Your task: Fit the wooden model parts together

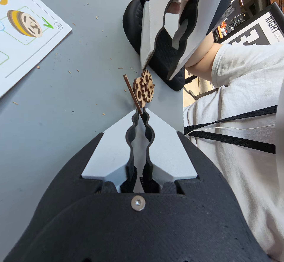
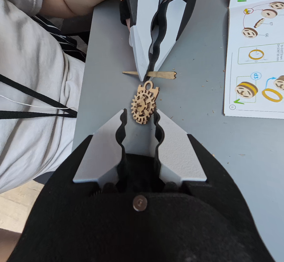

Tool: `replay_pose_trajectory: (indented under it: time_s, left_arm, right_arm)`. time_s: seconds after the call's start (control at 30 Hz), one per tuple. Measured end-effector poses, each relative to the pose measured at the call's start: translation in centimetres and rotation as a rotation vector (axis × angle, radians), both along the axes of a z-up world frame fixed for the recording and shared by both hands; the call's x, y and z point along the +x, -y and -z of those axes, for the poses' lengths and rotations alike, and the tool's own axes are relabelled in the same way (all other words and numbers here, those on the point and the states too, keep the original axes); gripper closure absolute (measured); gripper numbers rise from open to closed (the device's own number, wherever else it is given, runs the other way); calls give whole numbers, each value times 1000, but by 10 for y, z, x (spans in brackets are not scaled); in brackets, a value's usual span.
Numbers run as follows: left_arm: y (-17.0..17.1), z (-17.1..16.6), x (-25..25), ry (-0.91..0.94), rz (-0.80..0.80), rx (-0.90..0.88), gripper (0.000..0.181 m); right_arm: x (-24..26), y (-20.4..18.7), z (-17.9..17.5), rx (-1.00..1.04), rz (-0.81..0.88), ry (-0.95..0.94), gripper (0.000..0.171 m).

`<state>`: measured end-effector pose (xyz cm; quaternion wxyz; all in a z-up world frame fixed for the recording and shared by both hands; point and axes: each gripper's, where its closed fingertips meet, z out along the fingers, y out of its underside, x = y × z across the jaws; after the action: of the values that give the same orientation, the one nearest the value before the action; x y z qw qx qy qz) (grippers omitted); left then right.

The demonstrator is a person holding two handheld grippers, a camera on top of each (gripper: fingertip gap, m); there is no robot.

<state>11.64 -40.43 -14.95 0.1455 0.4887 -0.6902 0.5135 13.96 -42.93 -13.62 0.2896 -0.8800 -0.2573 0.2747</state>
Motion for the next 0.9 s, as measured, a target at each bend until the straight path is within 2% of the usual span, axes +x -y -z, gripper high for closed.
replay_pose_trajectory:
  time_s: [0.1,0.2,0.33,0.4,0.5,0.63,0.7,0.8,0.9]
  left_arm:
    - [2,0,0,4,5,4,178]
    - [3,0,0,5,9,5,179]
    - [8,0,0,6,19,1,179]
    - [9,0,0,9,19,5,179]
    - [11,0,-2,10,24,4,179]
    - [13,-3,-1,-7,15,-40,180]
    - [12,-4,0,-7,5,-46,180]
    - [10,-6,2,-5,-14,-62,180]
    - [9,-10,2,7,-17,-77,181]
  right_arm:
    - [6,5,-13,-114,-16,-109,138]
    - [22,-14,-13,-168,47,-130,145]
    - [16,-2,-5,-557,47,-291,150]
    - [8,12,-5,-645,21,-340,157]
    - [16,16,11,-564,51,-226,159]
    - [18,8,-2,-387,117,-286,161]
    - [19,9,-4,-357,161,-316,156]
    - [17,14,-4,-428,348,-478,157]
    - [7,30,2,-520,414,-584,158]
